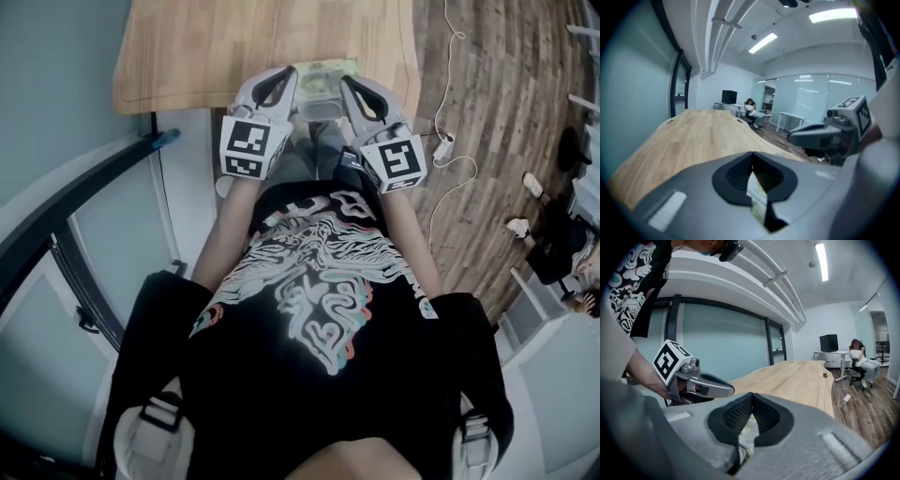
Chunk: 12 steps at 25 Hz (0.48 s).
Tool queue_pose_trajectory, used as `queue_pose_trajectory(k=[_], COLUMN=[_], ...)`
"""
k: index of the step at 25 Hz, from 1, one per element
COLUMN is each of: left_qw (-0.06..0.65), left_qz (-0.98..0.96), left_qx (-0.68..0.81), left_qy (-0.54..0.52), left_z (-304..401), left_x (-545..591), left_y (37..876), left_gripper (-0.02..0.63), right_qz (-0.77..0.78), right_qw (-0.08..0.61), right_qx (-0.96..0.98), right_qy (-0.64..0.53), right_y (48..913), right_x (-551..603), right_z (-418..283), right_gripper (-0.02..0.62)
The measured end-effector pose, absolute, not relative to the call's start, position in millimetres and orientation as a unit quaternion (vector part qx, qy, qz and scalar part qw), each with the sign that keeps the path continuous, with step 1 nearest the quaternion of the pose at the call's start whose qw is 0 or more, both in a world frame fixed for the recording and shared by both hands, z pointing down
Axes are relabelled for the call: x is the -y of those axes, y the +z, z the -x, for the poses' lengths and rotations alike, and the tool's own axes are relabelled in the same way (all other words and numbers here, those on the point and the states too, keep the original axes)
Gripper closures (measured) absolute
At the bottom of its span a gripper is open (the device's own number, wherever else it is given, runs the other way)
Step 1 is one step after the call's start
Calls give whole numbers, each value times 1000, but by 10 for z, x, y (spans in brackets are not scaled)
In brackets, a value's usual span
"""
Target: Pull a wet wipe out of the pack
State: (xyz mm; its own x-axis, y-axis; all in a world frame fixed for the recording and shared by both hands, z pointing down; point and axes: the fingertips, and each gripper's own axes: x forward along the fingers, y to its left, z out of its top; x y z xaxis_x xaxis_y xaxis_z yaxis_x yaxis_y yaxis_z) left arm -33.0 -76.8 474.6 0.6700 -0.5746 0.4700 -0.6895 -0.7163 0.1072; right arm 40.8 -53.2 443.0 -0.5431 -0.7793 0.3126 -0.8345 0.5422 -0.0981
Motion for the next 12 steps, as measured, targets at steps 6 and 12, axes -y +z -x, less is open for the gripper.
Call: queue_pose_trajectory(k=[6, 12], left_qw=[142, 148], left_qz=[-907, -909], left_qx=[327, 297], left_qy=[223, 253], left_z=[251, 158], left_x=[684, 577], left_y=[4872, 5074], left_gripper=[615, 615], right_qz=[-450, -438], right_qw=[131, 138], right_qx=[874, 877], right_qy=[129, 142], right_y=[4568, 4723], right_x=[461, 402], right_z=[-322, -272], right_gripper=[597, 597])
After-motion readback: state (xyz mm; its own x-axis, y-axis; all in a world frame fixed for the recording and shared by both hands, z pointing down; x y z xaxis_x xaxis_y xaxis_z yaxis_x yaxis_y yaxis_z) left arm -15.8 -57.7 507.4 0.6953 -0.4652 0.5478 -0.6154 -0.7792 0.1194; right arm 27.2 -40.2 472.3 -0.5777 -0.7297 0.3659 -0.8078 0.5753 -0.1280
